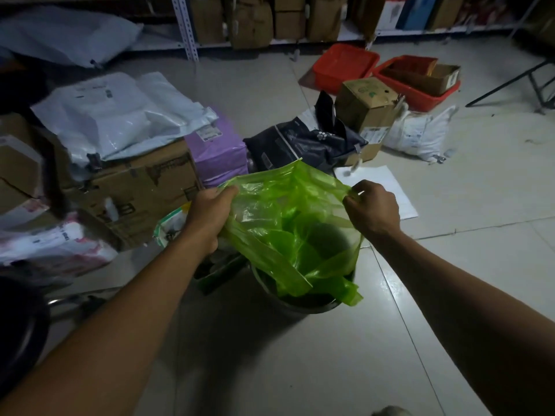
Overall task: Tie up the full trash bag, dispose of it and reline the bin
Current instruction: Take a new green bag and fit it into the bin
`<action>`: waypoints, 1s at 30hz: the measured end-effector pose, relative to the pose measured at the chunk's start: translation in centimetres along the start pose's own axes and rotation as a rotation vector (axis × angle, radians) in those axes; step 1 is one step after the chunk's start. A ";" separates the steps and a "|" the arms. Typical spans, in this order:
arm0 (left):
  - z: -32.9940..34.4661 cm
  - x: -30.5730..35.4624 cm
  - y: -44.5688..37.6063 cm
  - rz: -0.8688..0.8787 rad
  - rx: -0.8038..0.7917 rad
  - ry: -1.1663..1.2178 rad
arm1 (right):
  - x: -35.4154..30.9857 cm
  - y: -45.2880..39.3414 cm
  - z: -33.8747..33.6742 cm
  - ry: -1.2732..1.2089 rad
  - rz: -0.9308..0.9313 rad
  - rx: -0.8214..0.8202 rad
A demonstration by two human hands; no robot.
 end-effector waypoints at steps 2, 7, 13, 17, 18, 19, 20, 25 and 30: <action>0.4 0.4 0.6 0.089 -0.005 -0.088 | -0.2 0.4 -0.2 0.038 -0.052 0.009; 1.2 1.0 0.9 0.224 0.072 -0.381 | -0.3 0.3 -0.7 0.090 -0.136 0.043; 1.0 1.7 1.8 0.461 0.092 -0.660 | 0.3 0.4 -1.3 0.291 -0.236 0.090; 1.5 1.7 2.4 0.474 0.087 -0.668 | -1.2 1.5 -0.7 0.412 -0.431 0.176; 1.6 1.5 2.5 0.458 0.085 -0.656 | -1.9 1.9 -0.1 0.391 -0.523 0.181; 1.7 1.3 2.6 0.446 0.085 -0.643 | -2.6 2.2 0.5 0.336 -0.608 0.138; 1.9 1.2 2.8 0.435 0.091 -0.626 | -3.3 2.5 1.2 0.273 -0.674 0.035; 1.8 0.8 3.3 0.372 0.129 -0.556 | -3.8 4.4 4.4 0.282 -0.712 -0.603; 0.9 0.4 2.3 0.331 0.153 -0.539 | -1.6 4.2 3.7 0.187 -0.441 -0.787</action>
Point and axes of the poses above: each hand's wrist, its own y-axis away from the middle knuckle, its own z-axis out of the palm, x = y × z, the point moved 1 cm from there along -y, towards the middle knuckle, and after that the axes turned 2 degrees about y, right-handed, at the moved point
